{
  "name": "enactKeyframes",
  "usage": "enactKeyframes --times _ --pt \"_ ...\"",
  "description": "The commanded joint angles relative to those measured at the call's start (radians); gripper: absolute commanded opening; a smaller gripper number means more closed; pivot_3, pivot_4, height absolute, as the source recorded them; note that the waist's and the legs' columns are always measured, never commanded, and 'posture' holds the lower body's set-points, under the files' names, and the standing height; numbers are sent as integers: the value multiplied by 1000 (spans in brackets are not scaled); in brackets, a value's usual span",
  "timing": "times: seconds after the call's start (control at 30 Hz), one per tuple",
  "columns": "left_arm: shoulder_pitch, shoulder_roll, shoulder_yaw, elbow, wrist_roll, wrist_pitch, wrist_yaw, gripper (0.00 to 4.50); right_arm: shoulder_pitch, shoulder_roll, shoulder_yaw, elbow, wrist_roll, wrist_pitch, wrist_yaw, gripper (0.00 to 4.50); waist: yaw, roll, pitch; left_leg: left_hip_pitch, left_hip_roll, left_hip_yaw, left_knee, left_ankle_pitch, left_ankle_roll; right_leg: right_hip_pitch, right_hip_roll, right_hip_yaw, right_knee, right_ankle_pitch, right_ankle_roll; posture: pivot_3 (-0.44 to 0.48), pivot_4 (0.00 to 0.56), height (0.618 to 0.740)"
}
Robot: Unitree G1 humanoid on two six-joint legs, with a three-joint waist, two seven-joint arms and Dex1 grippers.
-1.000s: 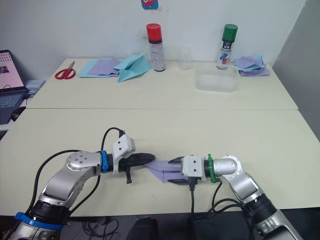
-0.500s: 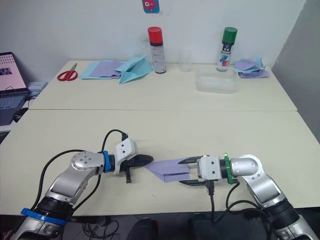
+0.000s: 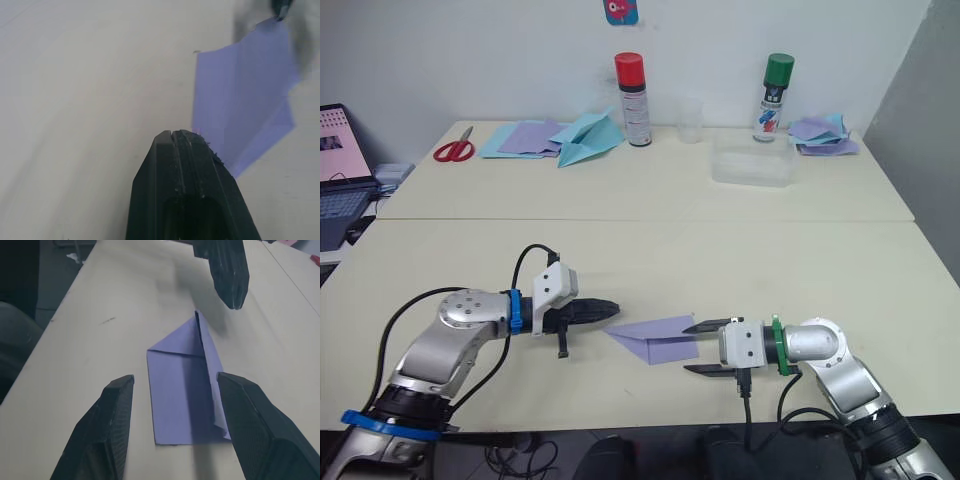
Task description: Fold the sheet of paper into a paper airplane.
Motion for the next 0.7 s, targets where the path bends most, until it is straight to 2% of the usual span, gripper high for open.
enactKeyframes --times 0.03,0.13,0.23,0.47,0.7 --pt "4 -5 -33 1 54 2 35 0 11 -15 -5 -29 13 -15 15 2721 0 0 0 0 0 0 0 0 0 0 0 0 0 0 0 0 150 740" --pt "-7 -41 -86 87 147 -45 95 0 25 -19 -7 -42 30 -18 28 2721 1 0 0 0 -1 0 0 0 0 0 0 0 0 0 0 0 150 740" --pt "-2 -79 -107 94 161 -34 112 0 45 -34 -10 -60 46 -10 50 2721 4 0 0 0 -2 0 0 0 0 1 -2 0 0 0 0 0 150 740" --pt "31 -52 -141 101 199 -65 80 0 39 -14 -10 -47 21 26 7 2721 4 0 -2 1 -3 0 1 0 0 2 -4 0 0 0 0 0 150 740" --pt "9 -65 -103 103 146 -75 53 0 56 -27 -33 -14 27 -39 18 2721 3 1 -2 1 -3 0 0 0 0 2 -4 0 0 0 1 0 150 740"
